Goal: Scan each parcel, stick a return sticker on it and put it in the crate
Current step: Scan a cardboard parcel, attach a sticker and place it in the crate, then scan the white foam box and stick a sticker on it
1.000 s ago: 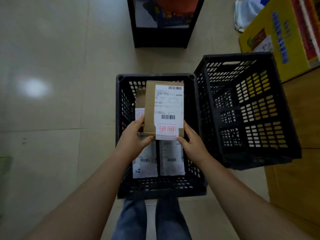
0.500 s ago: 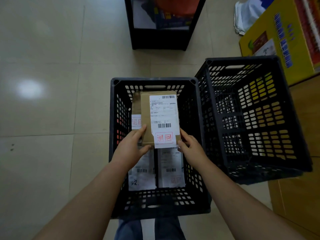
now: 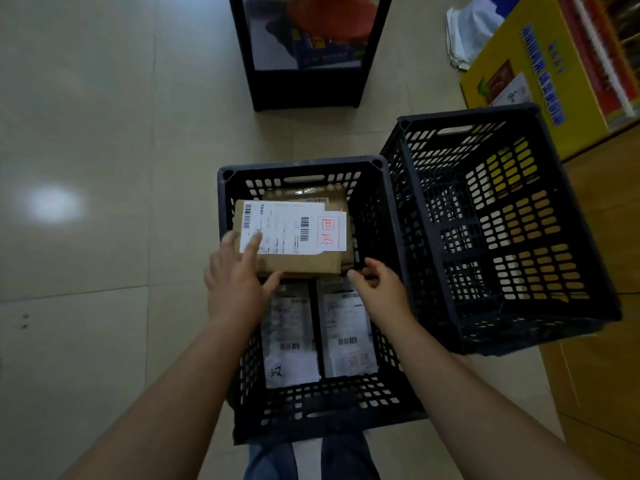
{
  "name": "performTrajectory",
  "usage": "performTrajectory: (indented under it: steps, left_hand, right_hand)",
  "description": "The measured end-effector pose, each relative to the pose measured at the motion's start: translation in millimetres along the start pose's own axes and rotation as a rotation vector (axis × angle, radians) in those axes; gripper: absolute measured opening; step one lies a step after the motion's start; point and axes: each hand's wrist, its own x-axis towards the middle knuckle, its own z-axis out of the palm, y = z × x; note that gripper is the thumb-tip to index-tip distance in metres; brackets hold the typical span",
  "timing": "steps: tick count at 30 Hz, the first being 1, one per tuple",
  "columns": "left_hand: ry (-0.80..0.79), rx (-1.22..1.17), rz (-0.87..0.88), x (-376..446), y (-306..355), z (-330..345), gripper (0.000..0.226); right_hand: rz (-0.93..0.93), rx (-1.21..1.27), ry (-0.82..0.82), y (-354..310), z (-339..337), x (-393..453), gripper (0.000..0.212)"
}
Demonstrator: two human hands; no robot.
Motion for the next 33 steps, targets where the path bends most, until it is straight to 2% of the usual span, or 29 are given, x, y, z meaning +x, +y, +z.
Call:
performTrajectory:
  steps: [3,6,10,17,24,29,33]
  left_hand:
    - [-0.155,0.095,-0.138,20,-6,-2,0.077]
    - [-0.23,-0.106,-0.144,14,-4,4,0.07]
    - [-0.191,-0.252,-0.092,1,2,8,0.068]
    - [-0.117,-0.253,-0.136,16,9,14,0.062]
    - [-0.117,-0.238,-0.168,34,15,19,0.063]
    - [-0.136,-0.242,-0.115,11,21,-6,0.065]
    - [-0.183,-0.145,0.088,-24,37,-59,0.057]
  right_hand:
    - [-0.053,-0.046,-0.138,0,11,-6,0.062]
    - [-0.087,0.032,-0.11,-6,23,4,0.06]
    - [-0.062,0.035,0.063,-2,18,23,0.044]
    - [-0.066,0.055,0.067,2,5,39,0.037]
    - [-0.073,0.009,0.098,-10,6,56,0.033]
    - [-0.049,0.001,0.048,-19,-8,38,0.047]
    - [-0.16,-0.12,-0.027,-45,-40,-15,0.053]
